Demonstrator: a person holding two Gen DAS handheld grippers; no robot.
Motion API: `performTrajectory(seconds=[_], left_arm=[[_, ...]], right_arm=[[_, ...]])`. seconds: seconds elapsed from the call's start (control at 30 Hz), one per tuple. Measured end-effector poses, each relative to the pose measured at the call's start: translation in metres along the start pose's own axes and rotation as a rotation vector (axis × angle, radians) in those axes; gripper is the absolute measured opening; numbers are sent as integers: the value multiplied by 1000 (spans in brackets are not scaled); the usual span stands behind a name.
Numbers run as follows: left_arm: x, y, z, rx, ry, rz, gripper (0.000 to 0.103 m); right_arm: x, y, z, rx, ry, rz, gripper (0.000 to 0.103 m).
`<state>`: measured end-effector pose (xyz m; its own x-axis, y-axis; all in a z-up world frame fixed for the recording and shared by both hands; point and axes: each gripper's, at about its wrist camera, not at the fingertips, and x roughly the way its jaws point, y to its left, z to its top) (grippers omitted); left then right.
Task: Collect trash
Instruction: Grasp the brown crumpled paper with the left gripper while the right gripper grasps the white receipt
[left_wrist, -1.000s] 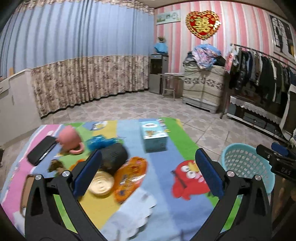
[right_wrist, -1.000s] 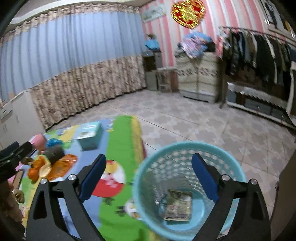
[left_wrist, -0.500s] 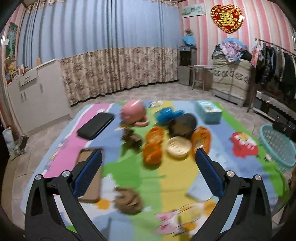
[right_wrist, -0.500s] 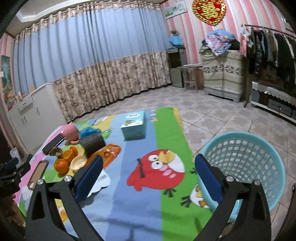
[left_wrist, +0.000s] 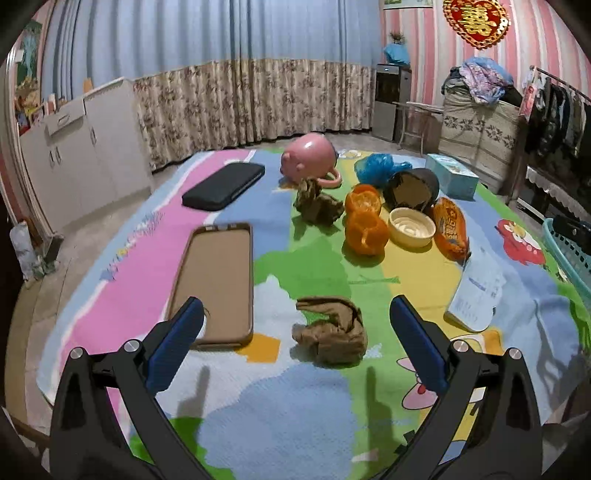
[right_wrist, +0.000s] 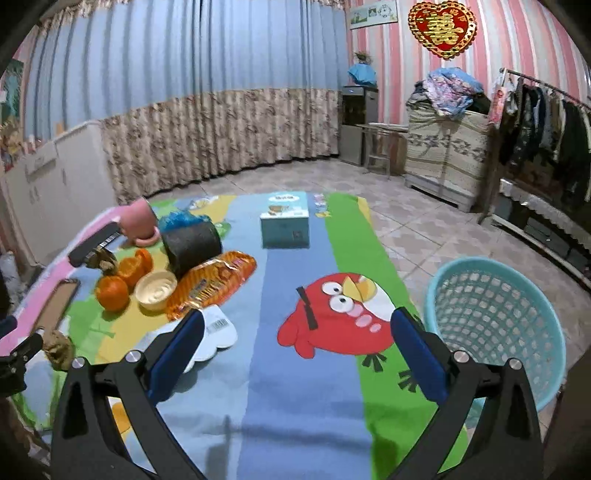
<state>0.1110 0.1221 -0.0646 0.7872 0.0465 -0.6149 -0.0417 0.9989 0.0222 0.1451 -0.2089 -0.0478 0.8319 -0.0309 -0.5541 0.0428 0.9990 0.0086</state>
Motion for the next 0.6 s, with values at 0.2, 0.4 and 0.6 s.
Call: performTrajectory(seconds=[0.2, 0.4, 0.6], left_arm=[[16, -9, -4, -2, 29, -11, 97], [29, -23, -7, 31, 61, -28, 97], [40, -34, -9, 87, 112, -66, 64]], right_arm=[[13, 7, -7, -26, 80, 4, 99], [17, 9, -9, 1, 87, 6, 99], [24, 10, -7, 75, 131, 8, 99]])
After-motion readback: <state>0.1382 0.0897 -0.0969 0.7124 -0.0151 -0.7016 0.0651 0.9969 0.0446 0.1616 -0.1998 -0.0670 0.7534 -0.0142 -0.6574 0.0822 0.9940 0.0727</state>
